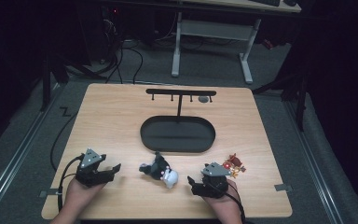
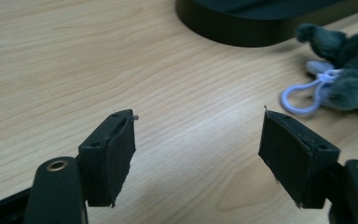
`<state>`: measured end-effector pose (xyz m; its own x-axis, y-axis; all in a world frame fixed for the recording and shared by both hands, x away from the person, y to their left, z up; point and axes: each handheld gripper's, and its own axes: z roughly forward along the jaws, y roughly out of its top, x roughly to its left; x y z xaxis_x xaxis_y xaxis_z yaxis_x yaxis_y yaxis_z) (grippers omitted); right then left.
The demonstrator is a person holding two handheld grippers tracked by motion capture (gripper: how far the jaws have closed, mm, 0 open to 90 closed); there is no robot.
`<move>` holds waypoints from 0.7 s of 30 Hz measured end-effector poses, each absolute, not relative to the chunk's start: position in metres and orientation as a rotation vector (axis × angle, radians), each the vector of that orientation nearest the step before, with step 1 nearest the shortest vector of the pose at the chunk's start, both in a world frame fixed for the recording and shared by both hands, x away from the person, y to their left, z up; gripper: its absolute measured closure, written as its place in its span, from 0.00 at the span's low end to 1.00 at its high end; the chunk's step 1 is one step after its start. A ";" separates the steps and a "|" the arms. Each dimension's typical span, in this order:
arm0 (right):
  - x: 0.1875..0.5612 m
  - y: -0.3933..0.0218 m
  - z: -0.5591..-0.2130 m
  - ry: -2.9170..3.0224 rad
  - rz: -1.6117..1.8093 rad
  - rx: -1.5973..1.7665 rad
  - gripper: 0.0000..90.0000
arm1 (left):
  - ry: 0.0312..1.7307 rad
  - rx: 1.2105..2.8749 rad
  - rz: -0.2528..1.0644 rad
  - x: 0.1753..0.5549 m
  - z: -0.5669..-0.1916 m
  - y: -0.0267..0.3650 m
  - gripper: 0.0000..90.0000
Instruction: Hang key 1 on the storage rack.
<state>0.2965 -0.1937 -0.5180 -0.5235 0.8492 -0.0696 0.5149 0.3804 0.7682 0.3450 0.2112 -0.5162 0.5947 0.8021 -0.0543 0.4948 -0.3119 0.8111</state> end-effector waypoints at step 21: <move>0.294 -0.201 -0.522 2.143 1.004 1.143 0.10 | 0.975 2.039 0.482 0.347 -0.522 0.192 0.32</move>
